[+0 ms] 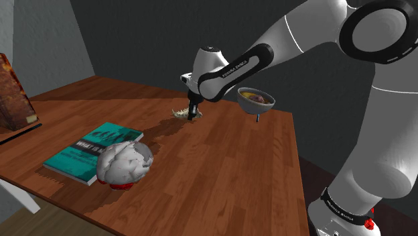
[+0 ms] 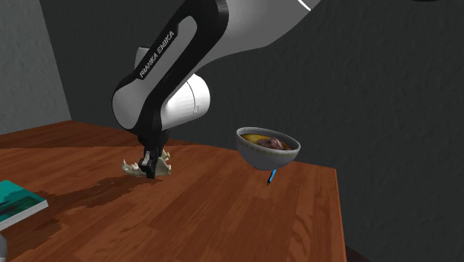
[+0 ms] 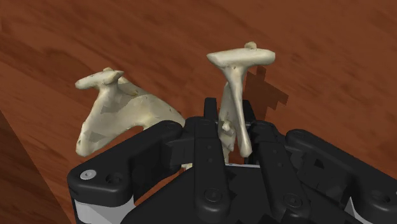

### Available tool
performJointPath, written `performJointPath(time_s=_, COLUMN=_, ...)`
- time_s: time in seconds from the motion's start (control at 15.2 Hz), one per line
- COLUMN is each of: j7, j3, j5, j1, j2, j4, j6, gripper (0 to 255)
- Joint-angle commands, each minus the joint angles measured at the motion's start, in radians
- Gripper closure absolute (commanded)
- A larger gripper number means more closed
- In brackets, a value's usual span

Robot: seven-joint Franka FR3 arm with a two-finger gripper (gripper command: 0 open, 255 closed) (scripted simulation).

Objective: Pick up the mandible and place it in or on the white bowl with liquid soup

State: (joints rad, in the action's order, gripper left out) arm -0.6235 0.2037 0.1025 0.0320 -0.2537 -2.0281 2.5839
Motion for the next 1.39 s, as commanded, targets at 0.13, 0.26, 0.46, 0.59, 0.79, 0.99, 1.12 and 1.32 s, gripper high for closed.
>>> performJointPath(time_s=0.13, j7=-0.005, j3=0.003, j5=-0.007, j1=-0.002, j2=0.015, j4=0.009, j6=-0.023, gripper=255)
performJointPath(time_s=0.26, j7=-0.01, j3=0.005, j5=-0.013, j1=-0.004, j2=0.03, j4=0.018, j6=-0.047, gripper=255)
performJointPath(time_s=0.46, j7=-0.016, j3=0.009, j5=-0.023, j1=-0.006, j2=0.05, j4=0.034, j6=-0.083, gripper=255)
performJointPath(time_s=0.59, j7=-0.02, j3=0.01, j5=-0.028, j1=-0.007, j2=0.063, j4=0.045, j6=-0.107, gripper=255)
performJointPath(time_s=0.79, j7=-0.026, j3=0.012, j5=-0.036, j1=-0.009, j2=0.081, j4=0.064, j6=-0.143, gripper=255)
performJointPath(time_s=0.99, j7=-0.031, j3=0.014, j5=-0.043, j1=-0.01, j2=0.097, j4=0.085, j6=-0.18, gripper=255)
performJointPath(time_s=1.12, j7=-0.034, j3=0.015, j5=-0.047, j1=-0.011, j2=0.107, j4=0.101, j6=-0.205, gripper=255)
performJointPath(time_s=1.32, j7=-0.038, j3=0.016, j5=-0.052, j1=-0.012, j2=0.12, j4=0.125, j6=-0.242, gripper=255)
